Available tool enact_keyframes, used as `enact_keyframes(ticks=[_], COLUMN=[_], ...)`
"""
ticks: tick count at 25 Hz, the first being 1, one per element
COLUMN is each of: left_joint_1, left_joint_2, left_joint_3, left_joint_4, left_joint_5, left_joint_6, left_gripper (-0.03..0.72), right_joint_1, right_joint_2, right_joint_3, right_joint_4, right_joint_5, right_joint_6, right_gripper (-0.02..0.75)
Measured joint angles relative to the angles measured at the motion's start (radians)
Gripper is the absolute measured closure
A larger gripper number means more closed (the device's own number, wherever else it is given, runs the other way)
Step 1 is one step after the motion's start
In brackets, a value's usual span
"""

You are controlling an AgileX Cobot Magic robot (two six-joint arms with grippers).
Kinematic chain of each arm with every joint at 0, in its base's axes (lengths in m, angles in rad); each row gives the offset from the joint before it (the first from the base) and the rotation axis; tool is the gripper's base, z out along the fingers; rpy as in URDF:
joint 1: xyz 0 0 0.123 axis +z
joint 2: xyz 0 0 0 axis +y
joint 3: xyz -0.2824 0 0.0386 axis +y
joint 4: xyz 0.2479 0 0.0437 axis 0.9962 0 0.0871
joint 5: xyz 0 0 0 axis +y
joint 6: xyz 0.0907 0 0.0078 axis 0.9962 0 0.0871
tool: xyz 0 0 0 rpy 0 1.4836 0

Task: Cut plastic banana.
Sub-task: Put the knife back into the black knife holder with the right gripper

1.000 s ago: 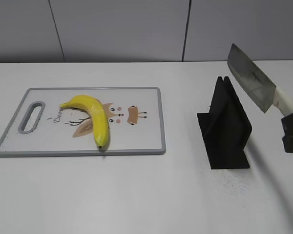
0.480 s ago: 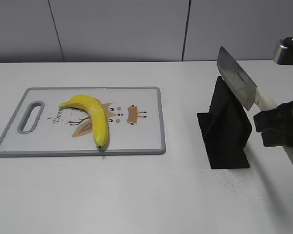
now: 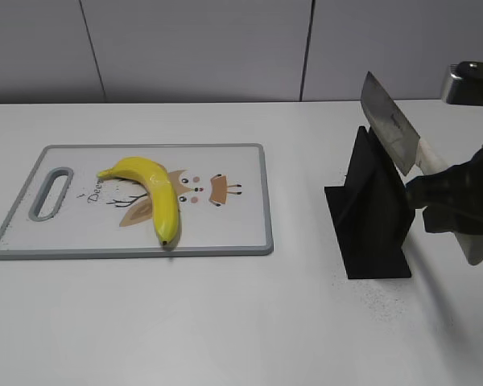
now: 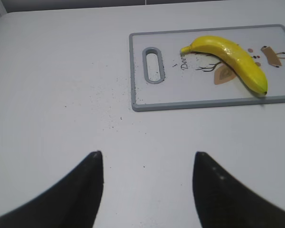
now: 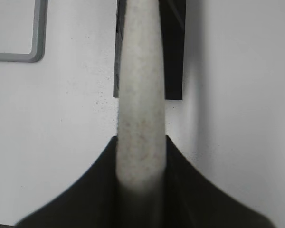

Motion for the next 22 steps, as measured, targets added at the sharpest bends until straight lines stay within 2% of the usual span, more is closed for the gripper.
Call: enact_keyframes(ticks=[18, 20, 22], left_joint_1=[0.000, 0.000, 0.000], left_joint_2=[0.000, 0.000, 0.000], left_joint_3=[0.000, 0.000, 0.000], left_joint_4=[0.000, 0.000, 0.000], left_joint_5=[0.000, 0.000, 0.000], left_joint_6=[-0.001, -0.001, -0.001], left_gripper=[0.108, 0.108, 0.108], right_joint_1=[0.000, 0.000, 0.000], right_joint_2=[0.100, 0.100, 0.100], right_joint_3=[0.000, -0.001, -0.007], right_joint_4=[0.035, 0.040, 0.041], right_joint_5=[0.008, 0.008, 0.009], right_joint_6=[0.001, 0.001, 0.001], right_gripper=[0.570, 0.478, 0.316])
